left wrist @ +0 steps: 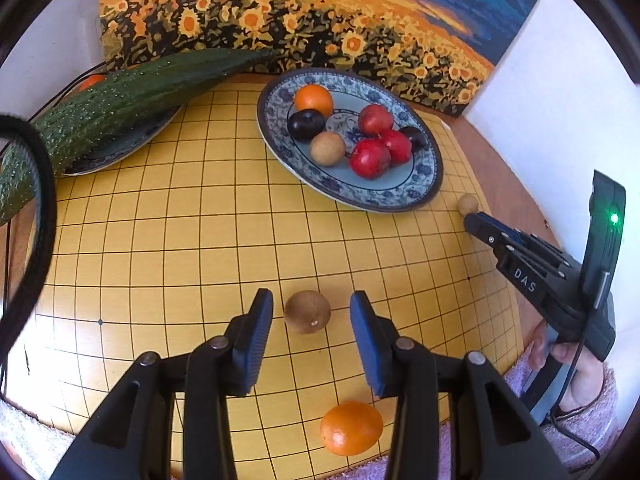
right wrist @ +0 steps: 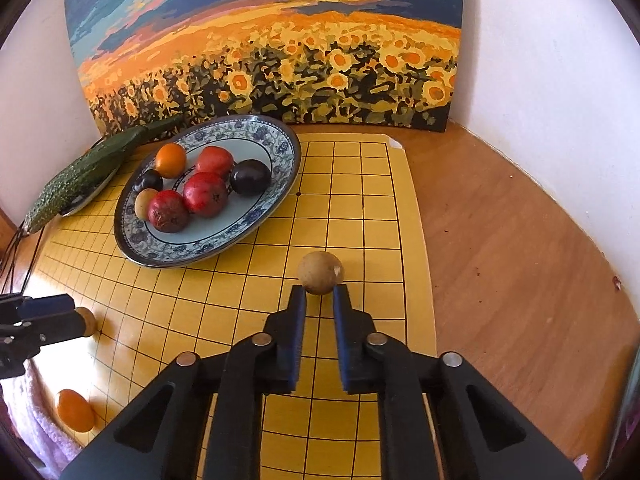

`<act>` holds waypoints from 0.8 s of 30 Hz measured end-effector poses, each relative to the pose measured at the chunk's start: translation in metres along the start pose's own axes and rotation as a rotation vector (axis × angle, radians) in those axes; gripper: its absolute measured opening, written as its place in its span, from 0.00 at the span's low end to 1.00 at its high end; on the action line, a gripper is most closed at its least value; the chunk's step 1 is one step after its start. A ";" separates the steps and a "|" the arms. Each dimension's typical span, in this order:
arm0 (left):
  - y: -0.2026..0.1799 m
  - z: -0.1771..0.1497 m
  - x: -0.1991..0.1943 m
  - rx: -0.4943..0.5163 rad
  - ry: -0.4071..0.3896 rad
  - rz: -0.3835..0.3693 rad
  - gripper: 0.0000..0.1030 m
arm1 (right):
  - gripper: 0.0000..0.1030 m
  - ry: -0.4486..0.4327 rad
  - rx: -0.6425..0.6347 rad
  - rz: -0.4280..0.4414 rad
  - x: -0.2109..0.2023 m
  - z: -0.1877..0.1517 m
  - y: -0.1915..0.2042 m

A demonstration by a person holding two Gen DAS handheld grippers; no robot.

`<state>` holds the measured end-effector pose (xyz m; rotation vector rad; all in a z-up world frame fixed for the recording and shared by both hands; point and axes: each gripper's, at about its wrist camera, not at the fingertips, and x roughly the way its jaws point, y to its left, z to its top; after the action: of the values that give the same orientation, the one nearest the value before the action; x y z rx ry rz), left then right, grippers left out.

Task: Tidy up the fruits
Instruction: 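Grasp a second brown kiwi with the left gripper while the right gripper holds its kiwi, then lower the kiwi onto the plate and open the right gripper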

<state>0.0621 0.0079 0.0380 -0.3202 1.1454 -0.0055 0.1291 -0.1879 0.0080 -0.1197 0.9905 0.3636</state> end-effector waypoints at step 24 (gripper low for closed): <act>0.007 -0.002 -0.003 -0.016 0.012 0.006 0.25 | 0.24 -0.028 -0.012 -0.003 0.013 0.008 0.010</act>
<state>0.0582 0.0145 0.0382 -0.3311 1.1584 0.0075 0.1388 -0.1735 0.0020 -0.1262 0.9605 0.3678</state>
